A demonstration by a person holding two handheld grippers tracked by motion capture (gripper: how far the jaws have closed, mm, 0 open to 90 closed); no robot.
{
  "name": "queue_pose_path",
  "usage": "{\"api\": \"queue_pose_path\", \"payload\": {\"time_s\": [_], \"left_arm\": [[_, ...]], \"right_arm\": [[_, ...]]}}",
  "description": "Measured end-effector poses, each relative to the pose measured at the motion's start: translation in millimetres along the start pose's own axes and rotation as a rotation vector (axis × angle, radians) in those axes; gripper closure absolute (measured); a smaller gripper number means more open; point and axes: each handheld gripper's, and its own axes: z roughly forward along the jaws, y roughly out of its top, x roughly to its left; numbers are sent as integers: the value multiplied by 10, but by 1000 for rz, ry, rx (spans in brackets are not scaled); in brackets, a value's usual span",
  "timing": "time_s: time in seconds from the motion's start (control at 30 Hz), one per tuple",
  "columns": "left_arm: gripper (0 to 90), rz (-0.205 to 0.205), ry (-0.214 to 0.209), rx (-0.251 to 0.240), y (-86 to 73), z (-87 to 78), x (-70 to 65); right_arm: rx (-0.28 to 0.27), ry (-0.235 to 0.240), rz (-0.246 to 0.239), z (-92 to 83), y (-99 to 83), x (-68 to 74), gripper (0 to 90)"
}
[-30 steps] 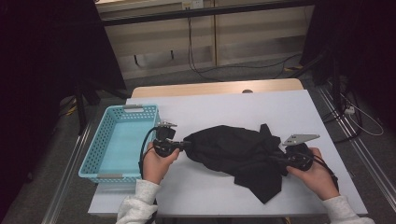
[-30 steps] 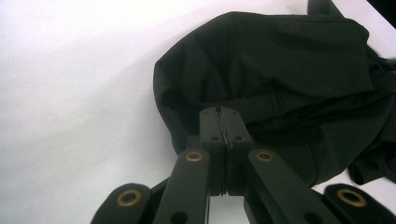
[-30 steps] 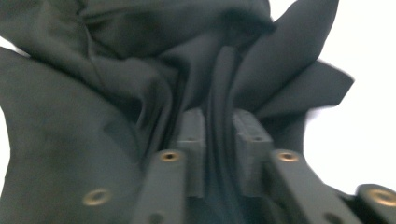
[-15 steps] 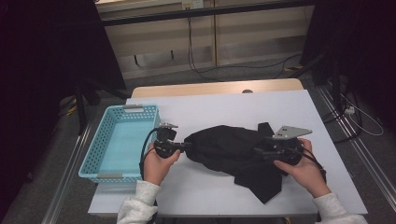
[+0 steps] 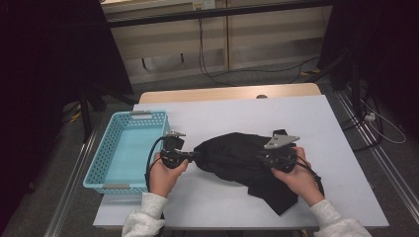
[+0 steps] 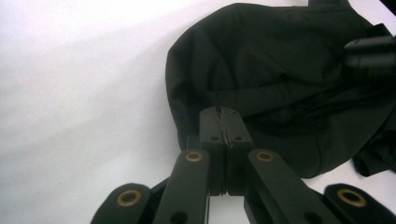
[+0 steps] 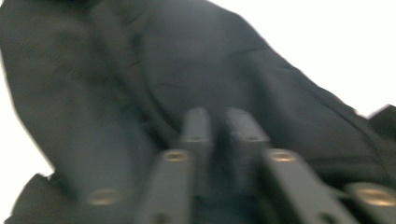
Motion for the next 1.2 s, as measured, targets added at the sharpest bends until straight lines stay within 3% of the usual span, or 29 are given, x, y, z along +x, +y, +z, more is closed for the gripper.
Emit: {"api": "queue_pose_path", "payload": {"time_s": [0.1, 0.37, 0.43, 0.53, 0.77, 0.9, 0.97, 1.2], "left_arm": [[896, -1, -3, 5, 3, -7, 10], [897, -14, 0, -35, 36, -94, 33], [897, -20, -12, -58, 50, -139, 46], [897, -21, -12, -82, 70, -189, 54], [896, -32, 7, -53, 48, -143, 96], [896, -38, 16, -44, 39, -112, 103], [896, -38, 15, -38, 36, -118, 117], [895, -40, 27, -34, 13, -97, 117]], "right_arm": [[-54, -27, 71, -101, -15, -158, 878], [-169, -84, 194, -492, -21, -530, 884], [-189, -105, 222, -588, -34, -603, 885], [-205, -98, 243, -665, -45, -649, 886], [-110, -82, 218, -342, -105, -601, 873], [-131, -94, 239, -194, -86, -655, 841], [-142, -112, 246, -141, -73, -678, 799], [-98, -69, 196, -118, -62, -617, 541]]}}
